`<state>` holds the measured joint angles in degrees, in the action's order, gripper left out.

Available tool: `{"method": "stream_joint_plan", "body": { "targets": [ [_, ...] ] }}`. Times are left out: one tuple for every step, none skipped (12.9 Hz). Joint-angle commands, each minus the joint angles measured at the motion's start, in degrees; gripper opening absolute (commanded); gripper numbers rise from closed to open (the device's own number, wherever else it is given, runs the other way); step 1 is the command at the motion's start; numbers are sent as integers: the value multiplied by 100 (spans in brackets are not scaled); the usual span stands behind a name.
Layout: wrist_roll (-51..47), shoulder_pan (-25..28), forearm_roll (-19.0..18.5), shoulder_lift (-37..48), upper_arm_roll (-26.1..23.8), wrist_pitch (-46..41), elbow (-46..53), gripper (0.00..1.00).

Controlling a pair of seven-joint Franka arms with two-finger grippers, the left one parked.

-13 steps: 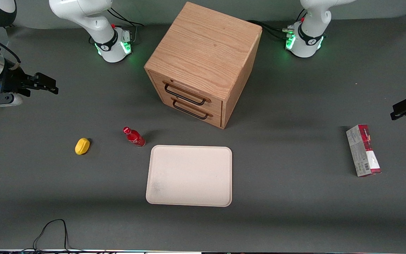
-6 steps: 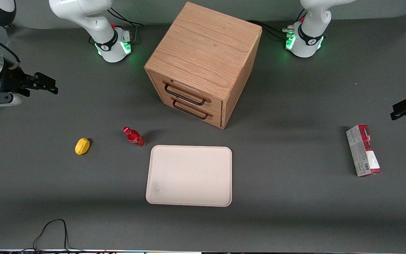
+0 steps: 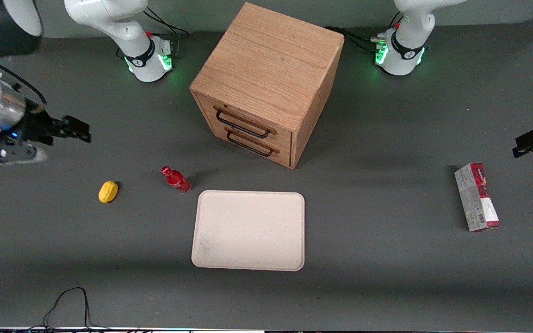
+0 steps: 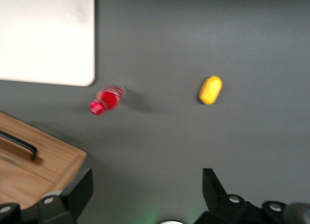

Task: Place coke bottle on tray
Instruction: 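Move the open right gripper down toward the red Coca-Cola bottle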

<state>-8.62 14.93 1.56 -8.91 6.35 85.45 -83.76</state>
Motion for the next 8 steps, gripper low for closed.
{"method": "stream_joint_plan", "body": {
  "targets": [
    [-1146,158,213,-1128,-326,-318,1403,100],
    [-1499,203,204,-1374,-476,-318,1693,100],
    [-1702,203,204,-1533,-616,-318,1844,100],
    [-1731,203,213,-1552,-644,-318,1837,100],
    [-1722,186,213,-1535,-644,-318,1811,100],
    [-1696,212,213,-1518,-644,-318,1741,100],
    [-1670,229,204,-1500,-644,-301,1584,100],
    [-1661,282,204,-1482,-644,-275,1451,100]
  ]
}}
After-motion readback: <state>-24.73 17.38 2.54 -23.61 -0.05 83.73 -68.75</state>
